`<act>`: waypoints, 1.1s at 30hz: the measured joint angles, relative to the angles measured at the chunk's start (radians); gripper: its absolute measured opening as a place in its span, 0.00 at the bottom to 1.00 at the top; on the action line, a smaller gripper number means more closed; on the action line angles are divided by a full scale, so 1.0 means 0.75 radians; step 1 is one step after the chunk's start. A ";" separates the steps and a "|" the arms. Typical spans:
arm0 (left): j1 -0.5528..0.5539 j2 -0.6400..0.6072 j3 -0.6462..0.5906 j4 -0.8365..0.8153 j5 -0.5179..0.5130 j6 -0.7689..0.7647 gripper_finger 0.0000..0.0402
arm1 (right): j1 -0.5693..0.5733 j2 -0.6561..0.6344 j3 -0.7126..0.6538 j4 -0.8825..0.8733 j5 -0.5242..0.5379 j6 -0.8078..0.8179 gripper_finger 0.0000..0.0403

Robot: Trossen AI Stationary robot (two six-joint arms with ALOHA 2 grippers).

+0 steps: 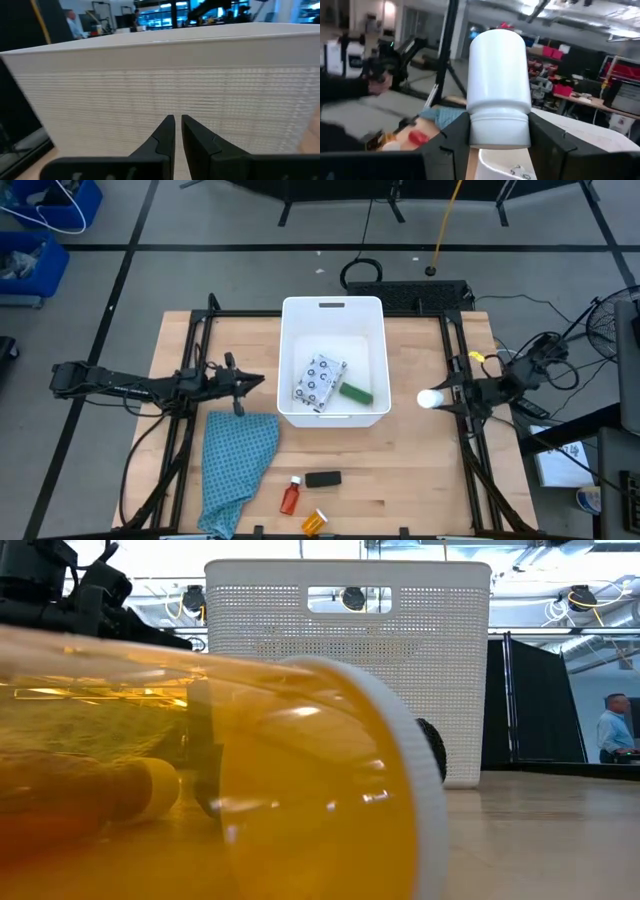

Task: Pick & place medical supplies in basket/bin
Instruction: Put the white pill bottle into the white bin

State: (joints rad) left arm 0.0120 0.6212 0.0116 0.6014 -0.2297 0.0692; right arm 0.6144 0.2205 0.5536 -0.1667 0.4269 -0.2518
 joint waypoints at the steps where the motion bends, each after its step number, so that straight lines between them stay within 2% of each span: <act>1: 0.000 0.000 0.000 0.000 -0.011 0.000 0.09 | 0.000 -0.017 -0.021 0.029 0.024 0.008 0.36; 6: 0.000 0.000 0.000 0.001 -0.021 0.000 0.09 | 0.000 -0.069 -0.168 0.032 0.135 0.052 0.36; 13: 0.000 0.000 0.000 0.001 -0.022 0.005 0.09 | -0.001 -0.160 -0.327 0.225 0.135 0.046 0.36; 18: 0.001 0.000 0.000 0.001 -0.022 0.006 0.09 | -0.001 -0.162 -0.337 0.447 0.138 -0.047 0.36; 22: 0.001 0.000 0.000 0.001 -0.022 0.006 0.09 | -0.001 -0.085 -0.214 0.505 0.252 -0.178 0.36; 25: 0.000 0.000 0.000 0.001 -0.022 0.006 0.09 | -0.007 0.035 -0.057 0.410 0.379 -0.232 0.36; 33: 0.000 0.000 0.000 0.001 -0.027 0.008 0.09 | -0.154 0.422 0.396 0.051 0.409 -0.235 0.36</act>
State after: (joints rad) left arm 0.0123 0.6212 0.0116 0.6022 -0.2500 0.0753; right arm 0.4990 0.5374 0.8508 -0.1282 0.7334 -0.4279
